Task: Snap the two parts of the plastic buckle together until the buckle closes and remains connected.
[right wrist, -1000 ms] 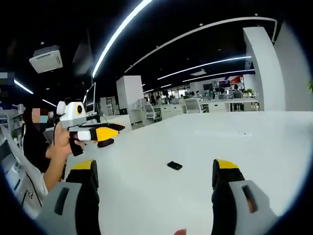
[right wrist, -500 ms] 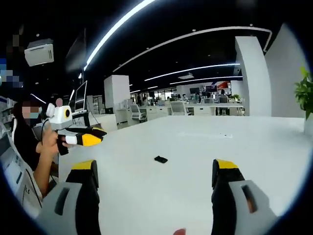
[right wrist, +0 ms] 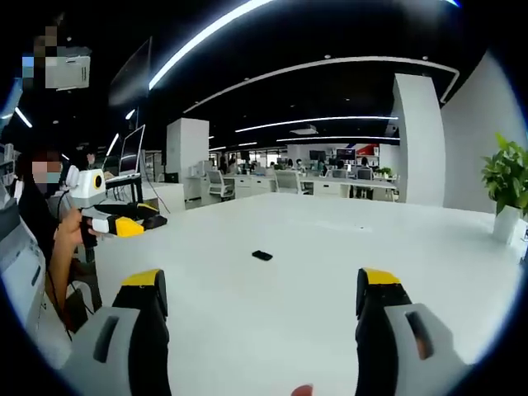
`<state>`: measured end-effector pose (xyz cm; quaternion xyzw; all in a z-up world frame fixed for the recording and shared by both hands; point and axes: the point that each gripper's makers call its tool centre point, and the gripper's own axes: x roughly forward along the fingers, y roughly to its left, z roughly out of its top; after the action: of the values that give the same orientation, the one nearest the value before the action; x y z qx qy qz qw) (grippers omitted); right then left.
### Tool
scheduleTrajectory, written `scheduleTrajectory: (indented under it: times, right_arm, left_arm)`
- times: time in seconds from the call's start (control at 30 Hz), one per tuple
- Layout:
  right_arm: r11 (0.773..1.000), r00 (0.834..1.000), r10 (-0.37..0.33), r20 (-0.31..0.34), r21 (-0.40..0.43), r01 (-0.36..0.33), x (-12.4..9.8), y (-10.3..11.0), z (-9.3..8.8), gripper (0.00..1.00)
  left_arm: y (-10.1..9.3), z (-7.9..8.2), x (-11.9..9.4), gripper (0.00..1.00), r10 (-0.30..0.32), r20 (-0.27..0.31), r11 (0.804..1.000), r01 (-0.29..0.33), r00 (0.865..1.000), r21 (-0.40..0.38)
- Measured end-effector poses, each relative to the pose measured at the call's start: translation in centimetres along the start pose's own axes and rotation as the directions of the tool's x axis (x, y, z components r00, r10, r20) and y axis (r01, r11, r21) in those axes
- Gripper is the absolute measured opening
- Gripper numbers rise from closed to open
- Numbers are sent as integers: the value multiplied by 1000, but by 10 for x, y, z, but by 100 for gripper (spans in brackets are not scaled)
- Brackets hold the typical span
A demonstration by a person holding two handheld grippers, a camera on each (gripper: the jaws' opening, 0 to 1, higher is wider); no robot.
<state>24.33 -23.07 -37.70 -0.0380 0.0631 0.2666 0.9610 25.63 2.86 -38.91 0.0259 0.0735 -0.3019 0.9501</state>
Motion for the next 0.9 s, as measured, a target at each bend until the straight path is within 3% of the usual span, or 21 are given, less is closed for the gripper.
scheduleTrajectory:
  times: [0.1, 0.2, 0.33, 0.5, 0.67, 0.77, 0.9]
  right_arm:
    - [1000, 1000, -16, 12, 12, 16, -9, -2, 0, 96]
    - [999, 999, -33, 19, 23, 32, -15, -4, -1, 96]
    - [998, 998, -57, 24, 38, 57, -23, -8, -5, 96]
    - [996, 997, -76, 16, 46, 75, -28, -8, -12, 96]
    - [995, 996, -85, 10, 58, 84, -30, -9, -16, 95]
    - [993, 996, -91, 7, 72, 90, -32, -9, -20, 95]
    - [992, 996, -93, 9, 81, 92, -33, -9, -21, 94]
  left_arm:
    - [7, -3, -8, 66, 40, 2, 998, -40, 999, 49]
    - [13, -11, -13, 82, 82, -30, 993, -80, 996, 85]
    - [17, -20, -19, 83, 99, -51, 993, -95, 994, 76]
    - [11, -30, -24, 92, 66, -68, 996, -62, 996, 58]
    - [11, -35, -25, 97, 76, -85, 995, -70, 994, 69]
    - [10, -32, -27, 99, 60, -48, 998, -58, 997, 39]
    - [11, -31, -28, 99, 63, -41, 998, -62, 997, 30]
